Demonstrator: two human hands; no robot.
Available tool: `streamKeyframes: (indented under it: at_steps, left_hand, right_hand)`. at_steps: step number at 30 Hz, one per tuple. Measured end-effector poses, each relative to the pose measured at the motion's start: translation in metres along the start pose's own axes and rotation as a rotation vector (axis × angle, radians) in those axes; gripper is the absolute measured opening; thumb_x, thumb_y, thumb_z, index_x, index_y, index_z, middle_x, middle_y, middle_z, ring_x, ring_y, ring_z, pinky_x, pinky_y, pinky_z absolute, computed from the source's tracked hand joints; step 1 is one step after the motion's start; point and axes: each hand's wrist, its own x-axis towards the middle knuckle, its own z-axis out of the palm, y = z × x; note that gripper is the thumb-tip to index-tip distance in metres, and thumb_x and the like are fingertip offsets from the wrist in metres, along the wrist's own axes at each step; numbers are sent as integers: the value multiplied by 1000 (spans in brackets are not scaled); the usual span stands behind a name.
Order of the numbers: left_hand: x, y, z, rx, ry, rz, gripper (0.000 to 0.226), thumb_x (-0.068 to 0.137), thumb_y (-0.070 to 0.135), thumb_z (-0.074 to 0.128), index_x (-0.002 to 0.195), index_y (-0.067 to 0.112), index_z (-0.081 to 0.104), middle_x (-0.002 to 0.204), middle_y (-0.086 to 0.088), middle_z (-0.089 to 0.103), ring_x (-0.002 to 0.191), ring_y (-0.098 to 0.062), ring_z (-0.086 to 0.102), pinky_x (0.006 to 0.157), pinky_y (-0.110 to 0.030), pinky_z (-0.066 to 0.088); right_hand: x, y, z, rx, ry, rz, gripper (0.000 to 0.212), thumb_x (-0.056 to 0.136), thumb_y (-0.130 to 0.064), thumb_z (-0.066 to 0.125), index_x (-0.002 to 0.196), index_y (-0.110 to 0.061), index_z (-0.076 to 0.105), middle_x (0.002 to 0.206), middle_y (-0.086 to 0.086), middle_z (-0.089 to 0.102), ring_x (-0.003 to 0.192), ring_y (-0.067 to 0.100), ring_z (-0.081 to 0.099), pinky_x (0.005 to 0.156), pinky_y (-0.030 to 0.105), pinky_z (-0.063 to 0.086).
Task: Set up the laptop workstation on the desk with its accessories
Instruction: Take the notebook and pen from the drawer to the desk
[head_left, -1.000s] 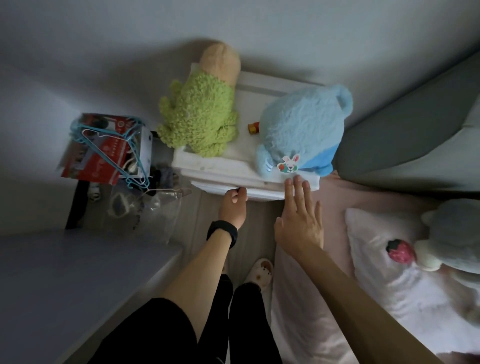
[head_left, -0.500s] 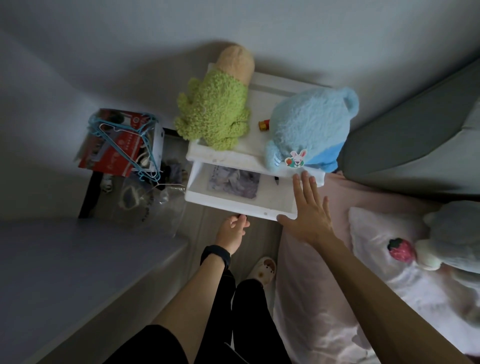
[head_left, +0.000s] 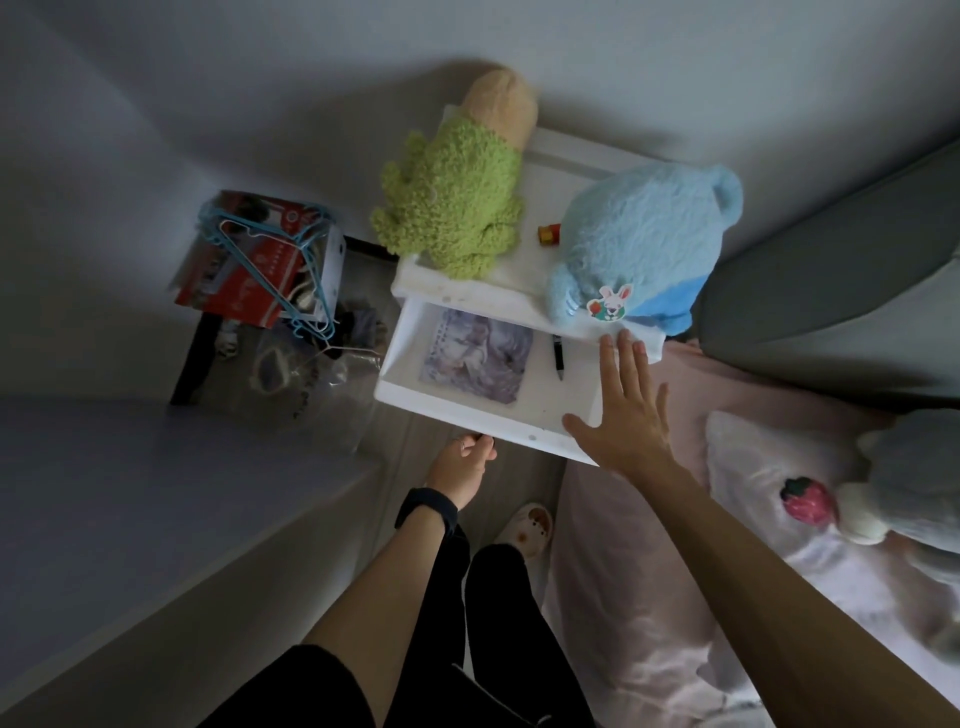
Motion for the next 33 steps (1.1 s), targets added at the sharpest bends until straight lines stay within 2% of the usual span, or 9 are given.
streamKeyframes:
  at_steps: [6, 9, 12, 14, 18, 20, 23, 28, 33]
  left_hand:
    - [-10, -20, 1, 28, 10, -54, 23, 101, 40, 48, 82, 33, 60, 103, 2, 72, 94, -22, 67, 95, -39, 51]
    - [-14, -31, 3, -30, 11, -93, 26, 99, 43, 51, 100, 22, 66, 100, 5, 73, 93, -20, 69, 97, -40, 52]
    - [-17, -30, 3, -97, 9, -150, 42, 98, 44, 54, 128, 16, 57, 99, 8, 73, 90, -18, 71, 86, -34, 54]
    - [-19, -29, 1, -84, 30, -160, 38, 97, 40, 56, 123, 12, 58, 97, 5, 72, 88, -18, 70, 77, -36, 55]
    - [-38, -15, -14, -113, 251, -96, 17, 92, 34, 60, 94, 17, 60, 87, 1, 68, 86, -22, 68, 83, -35, 57]
    - [-55, 1, -24, -79, 411, -27, 12, 96, 25, 58, 97, 13, 56, 89, 1, 64, 78, -19, 64, 69, -21, 50]
    - [-70, 23, -38, 46, 607, 166, 14, 95, 26, 59, 105, 17, 55, 95, 1, 66, 81, -16, 64, 70, -25, 46]
    - [-44, 66, -53, 234, 448, 324, 15, 92, 28, 61, 107, 26, 56, 110, 2, 63, 93, -15, 63, 80, -29, 51]
    - [17, 86, -47, 398, 274, 180, 48, 93, 30, 59, 136, 16, 47, 142, -11, 44, 122, -28, 52, 100, -38, 48]
  right_hand:
    - [0, -4, 3, 8, 12, 12, 112, 87, -50, 62, 158, -26, -21, 165, -7, -30, 153, 15, -26, 122, 57, 0]
    - [0, -3, 4, 7, 18, 14, 111, 87, -46, 63, 158, -26, -20, 165, -7, -30, 153, 15, -26, 122, 57, 1]
    - [1, 0, 7, -5, 28, 5, 110, 87, -44, 62, 158, -26, -20, 165, -7, -29, 153, 16, -25, 122, 57, 1]
    - [1, 0, 8, -17, 50, 2, 109, 87, -42, 62, 159, -26, -19, 166, -5, -27, 154, 16, -22, 122, 56, 1]
    - [-9, -10, 11, -32, 163, 0, 98, 89, -31, 62, 162, -16, -2, 170, 5, -11, 157, 23, -9, 123, 56, 4]
    - [-22, -21, 17, -4, 216, -32, 89, 88, -27, 64, 161, -13, 16, 170, 10, 3, 157, 29, 3, 123, 55, 8]
    - [-41, -33, 33, 79, 234, -76, 75, 84, -25, 68, 152, -11, 40, 164, 13, 29, 152, 33, 25, 122, 55, 20]
    - [-27, -52, 38, 295, 101, 18, 56, 92, -26, 61, 144, -9, 48, 149, 14, 49, 137, 34, 43, 111, 47, 39]
    - [20, -54, 33, 329, -5, 211, 53, 99, -26, 51, 147, -4, 41, 144, 21, 49, 129, 39, 47, 106, 44, 40]
